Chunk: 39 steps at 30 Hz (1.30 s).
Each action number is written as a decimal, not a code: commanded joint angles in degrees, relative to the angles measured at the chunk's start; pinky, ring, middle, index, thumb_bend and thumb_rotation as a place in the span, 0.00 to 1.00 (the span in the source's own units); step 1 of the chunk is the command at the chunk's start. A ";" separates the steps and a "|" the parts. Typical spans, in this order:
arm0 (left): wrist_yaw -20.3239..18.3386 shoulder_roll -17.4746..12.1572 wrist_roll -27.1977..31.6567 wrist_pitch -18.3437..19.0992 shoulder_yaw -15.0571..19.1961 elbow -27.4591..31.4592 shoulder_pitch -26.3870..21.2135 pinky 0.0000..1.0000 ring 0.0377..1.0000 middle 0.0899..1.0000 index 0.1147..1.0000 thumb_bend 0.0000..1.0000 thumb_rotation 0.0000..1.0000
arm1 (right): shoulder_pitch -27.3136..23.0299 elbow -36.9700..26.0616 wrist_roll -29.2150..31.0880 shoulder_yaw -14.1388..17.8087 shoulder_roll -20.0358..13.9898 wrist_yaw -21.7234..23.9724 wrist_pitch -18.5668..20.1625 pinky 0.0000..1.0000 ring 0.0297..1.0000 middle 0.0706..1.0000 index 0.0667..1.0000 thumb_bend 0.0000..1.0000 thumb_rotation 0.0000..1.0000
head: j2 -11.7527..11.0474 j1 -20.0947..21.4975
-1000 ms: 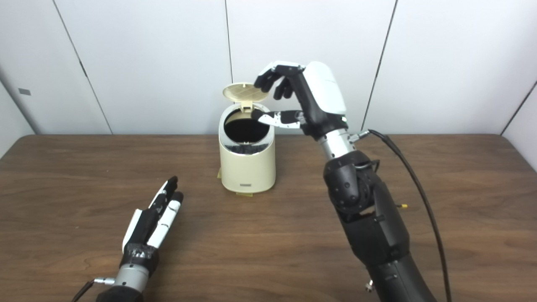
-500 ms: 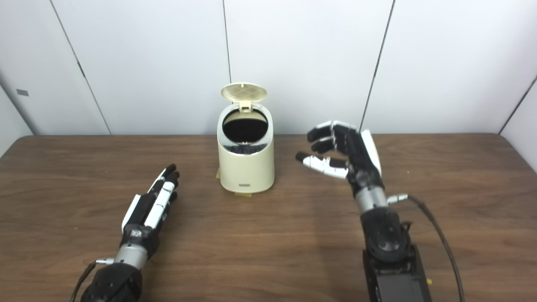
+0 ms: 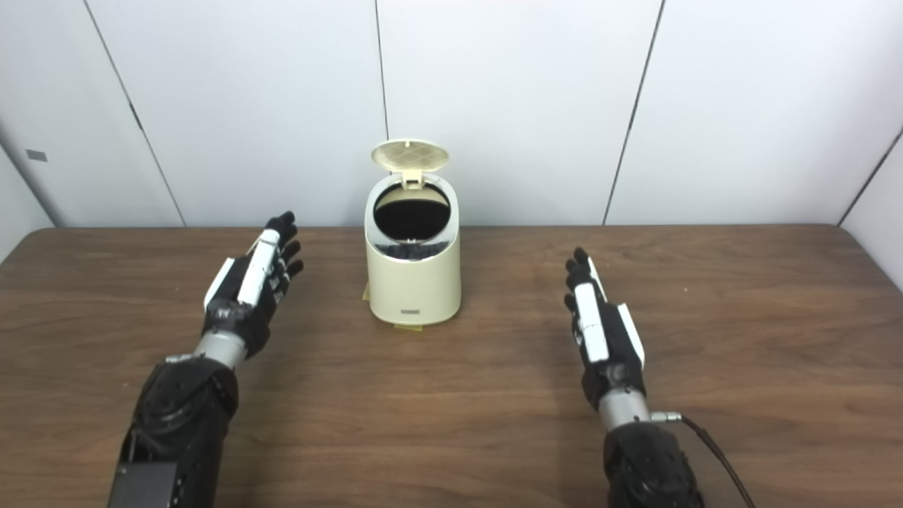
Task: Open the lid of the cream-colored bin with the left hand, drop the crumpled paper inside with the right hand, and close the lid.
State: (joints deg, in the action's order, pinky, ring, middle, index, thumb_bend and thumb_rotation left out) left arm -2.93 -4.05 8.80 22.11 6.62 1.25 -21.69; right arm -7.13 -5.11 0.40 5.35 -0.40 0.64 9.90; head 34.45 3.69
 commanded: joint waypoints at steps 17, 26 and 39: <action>-3.64 -4.46 0.35 3.47 -2.89 -7.84 -19.67 0.99 0.96 0.92 0.87 0.57 0.88 | 3.86 0.34 -2.68 -2.25 -0.95 -2.31 -9.40 0.97 0.97 0.95 1.00 0.61 1.00 | -1.26 -2.13; -4.56 -5.62 -3.09 2.89 -6.31 -9.50 -24.44 0.95 0.93 0.90 0.81 0.55 0.94 | 4.29 1.77 -2.79 -3.00 -0.31 -2.70 -10.49 0.96 0.96 0.95 1.00 0.60 1.00 | -1.82 -2.37; -5.22 -11.00 -23.06 -5.87 -19.99 -11.05 -27.15 0.95 0.91 0.83 0.69 0.44 1.00 | 4.82 1.97 -7.43 -5.92 -1.77 -2.49 -10.12 0.95 0.95 0.90 1.00 0.58 1.00 | -1.82 -2.28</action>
State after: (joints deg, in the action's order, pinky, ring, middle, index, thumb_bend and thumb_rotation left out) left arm -8.79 -14.01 -10.97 18.35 -12.27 -10.89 -44.84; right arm -1.98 -3.13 -6.11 -0.10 -2.02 -1.85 1.72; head 32.61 1.41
